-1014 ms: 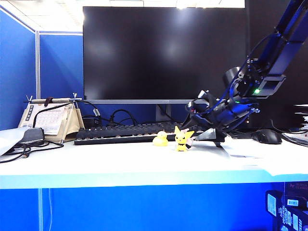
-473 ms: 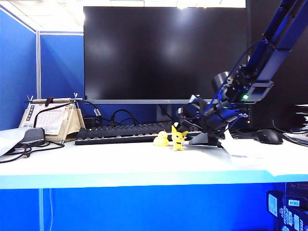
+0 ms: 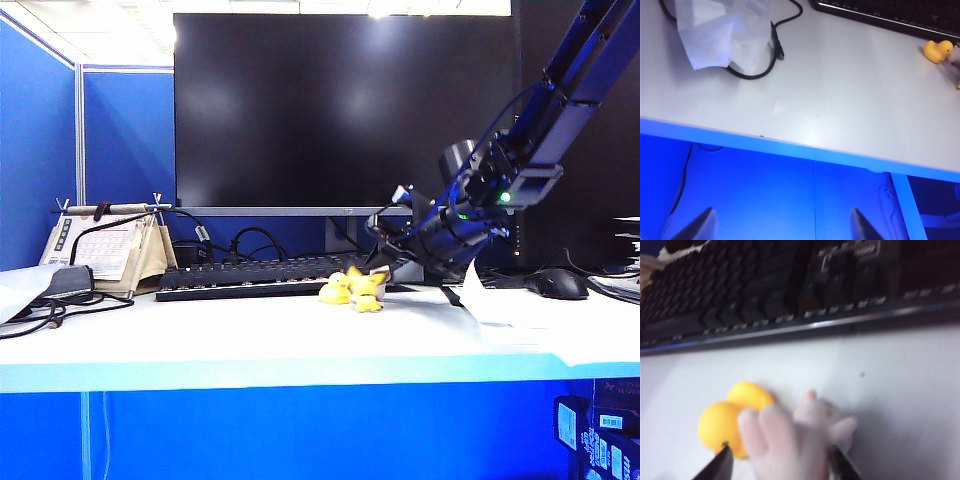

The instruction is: Pick up the doll with a different color than the other dolls and place it near you.

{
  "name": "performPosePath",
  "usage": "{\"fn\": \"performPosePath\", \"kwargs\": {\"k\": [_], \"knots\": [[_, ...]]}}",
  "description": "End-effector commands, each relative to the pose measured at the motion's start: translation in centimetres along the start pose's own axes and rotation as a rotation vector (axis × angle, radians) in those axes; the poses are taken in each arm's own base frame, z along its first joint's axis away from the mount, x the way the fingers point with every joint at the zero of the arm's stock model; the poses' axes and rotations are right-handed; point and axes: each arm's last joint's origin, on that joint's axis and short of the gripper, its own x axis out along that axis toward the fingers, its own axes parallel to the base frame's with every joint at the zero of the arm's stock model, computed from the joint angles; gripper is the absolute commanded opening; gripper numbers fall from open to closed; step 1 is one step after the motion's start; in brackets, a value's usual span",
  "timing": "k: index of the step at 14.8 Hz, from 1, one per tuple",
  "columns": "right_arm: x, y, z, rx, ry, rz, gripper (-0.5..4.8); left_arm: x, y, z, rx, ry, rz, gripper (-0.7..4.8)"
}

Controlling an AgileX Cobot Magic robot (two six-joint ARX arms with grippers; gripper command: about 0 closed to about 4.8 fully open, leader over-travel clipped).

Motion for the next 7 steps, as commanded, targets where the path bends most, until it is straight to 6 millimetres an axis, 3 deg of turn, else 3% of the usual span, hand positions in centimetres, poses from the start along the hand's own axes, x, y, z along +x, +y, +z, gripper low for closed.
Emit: {"fn": "performPosePath", "kwargs": {"k": [1,5,7], "knots": [[0.25,-0.02,0.71,0.002,-0.001,-0.015,2.51,-0.02,-0.06,0.18,0.003,-0.013,-0.004,3.5],[0.68,-0.55,-0.08,0.017,0.026,-0.031,2.5,-0.02,-0.06,0.18,0.003,-0.013,-0.004,3.5],[0.7,-0.57,0.04,0.011,0.01,-0.042,1.85,-0.02,-0.06,0.19,0.003,-0.014,-0.004,3.5]]}}
